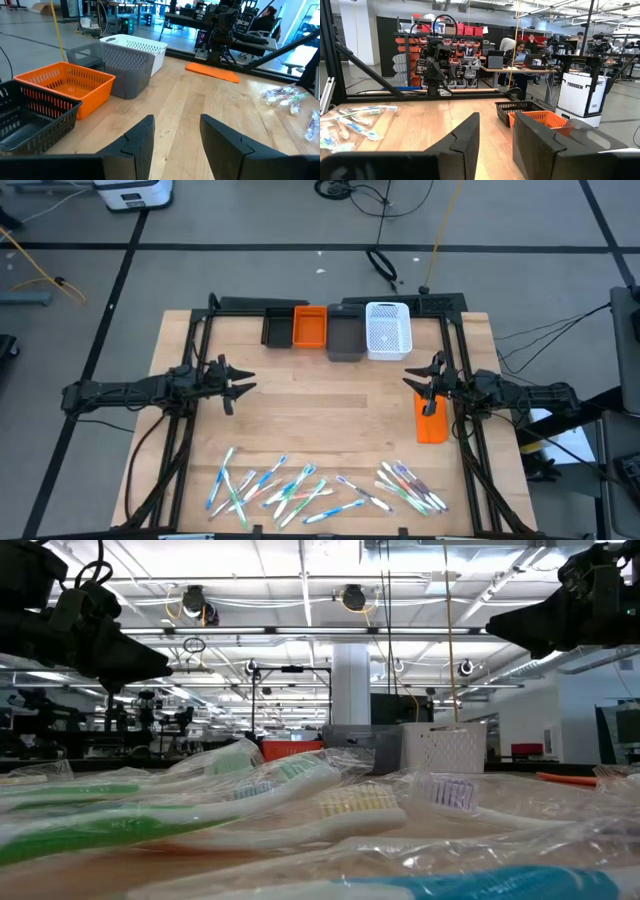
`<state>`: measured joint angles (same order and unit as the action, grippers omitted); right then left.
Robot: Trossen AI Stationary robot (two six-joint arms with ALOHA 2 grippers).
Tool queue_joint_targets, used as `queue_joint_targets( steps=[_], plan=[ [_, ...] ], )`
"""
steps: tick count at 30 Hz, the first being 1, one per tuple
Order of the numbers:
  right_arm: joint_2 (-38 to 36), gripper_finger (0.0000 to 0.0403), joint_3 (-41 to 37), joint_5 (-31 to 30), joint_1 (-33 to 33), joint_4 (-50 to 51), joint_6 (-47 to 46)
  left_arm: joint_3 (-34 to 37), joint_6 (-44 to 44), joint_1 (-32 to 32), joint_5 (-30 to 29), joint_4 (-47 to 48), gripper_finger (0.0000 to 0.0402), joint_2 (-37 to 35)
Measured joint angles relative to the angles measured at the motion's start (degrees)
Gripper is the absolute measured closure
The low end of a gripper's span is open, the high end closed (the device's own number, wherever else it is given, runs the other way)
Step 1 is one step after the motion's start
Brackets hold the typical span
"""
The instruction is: Pick & Place Toothbrushes
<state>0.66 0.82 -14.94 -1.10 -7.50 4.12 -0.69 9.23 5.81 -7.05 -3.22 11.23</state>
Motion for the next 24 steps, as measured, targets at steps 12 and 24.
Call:
queue_joint_targets(
  steps=[12,24],
  plan=[
    [0.0,0.0289,0.0,0.0,0.0,-1.2,0.0,0.0,-1.0,0.0,-0.3,0.0,0.0243,0.0],
    [0.0,0.0289,0.0,0.0,0.0,-9.3,-3.7,0.0,-4.8,0.0,-1.0,-0.6,0.0243,0.0]
  ],
)
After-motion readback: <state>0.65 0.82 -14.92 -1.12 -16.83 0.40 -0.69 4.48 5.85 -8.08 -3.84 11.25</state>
